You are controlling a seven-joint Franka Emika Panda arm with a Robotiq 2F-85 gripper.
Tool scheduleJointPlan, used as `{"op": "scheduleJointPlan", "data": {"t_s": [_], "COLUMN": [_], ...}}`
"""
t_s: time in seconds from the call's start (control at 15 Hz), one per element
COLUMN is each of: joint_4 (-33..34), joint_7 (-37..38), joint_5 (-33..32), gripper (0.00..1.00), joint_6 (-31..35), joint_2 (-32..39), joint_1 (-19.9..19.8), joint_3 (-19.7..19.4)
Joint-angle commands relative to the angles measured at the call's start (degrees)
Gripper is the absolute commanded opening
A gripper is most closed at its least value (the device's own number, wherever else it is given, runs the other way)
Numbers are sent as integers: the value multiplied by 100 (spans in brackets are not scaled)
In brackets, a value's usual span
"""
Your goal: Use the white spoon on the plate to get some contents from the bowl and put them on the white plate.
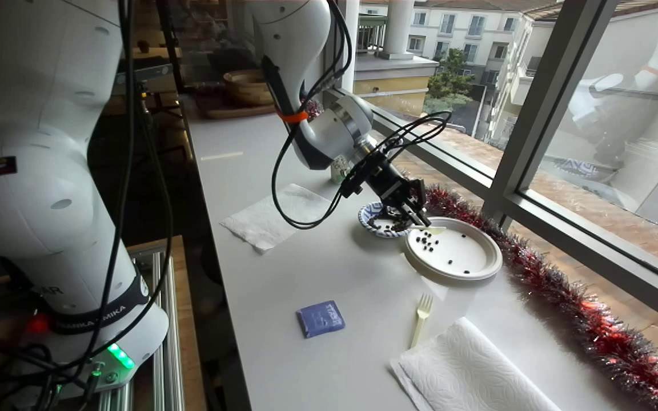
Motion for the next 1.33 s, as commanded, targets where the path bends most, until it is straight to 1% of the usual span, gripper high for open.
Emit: {"op": "scheduleJointPlan", "data": {"t_s": [0.0,0.13,0.33,0.53,0.73,0.87,1.13,1.27], "joint_4": [-23,-12,26,-38,-291,-580,-1380,-1806], "joint_7": [-133,-221,-354,-628,-1007,-1352,-2007,-2426], "joint_5": [87,404,1160,1958,2764,3282,4249,4867], "gripper": [3,3,3,3,3,3,3,3], "joint_6": [-208,-92,374,867,1527,2028,3074,3598], "joint_2": [-82,-218,-530,-869,-1292,-1598,-2137,-2364], "joint_1": [-167,-302,-645,-898,-1082,-1113,-973,-904], "joint_3": [268,386,498,468,448,473,596,713]}}
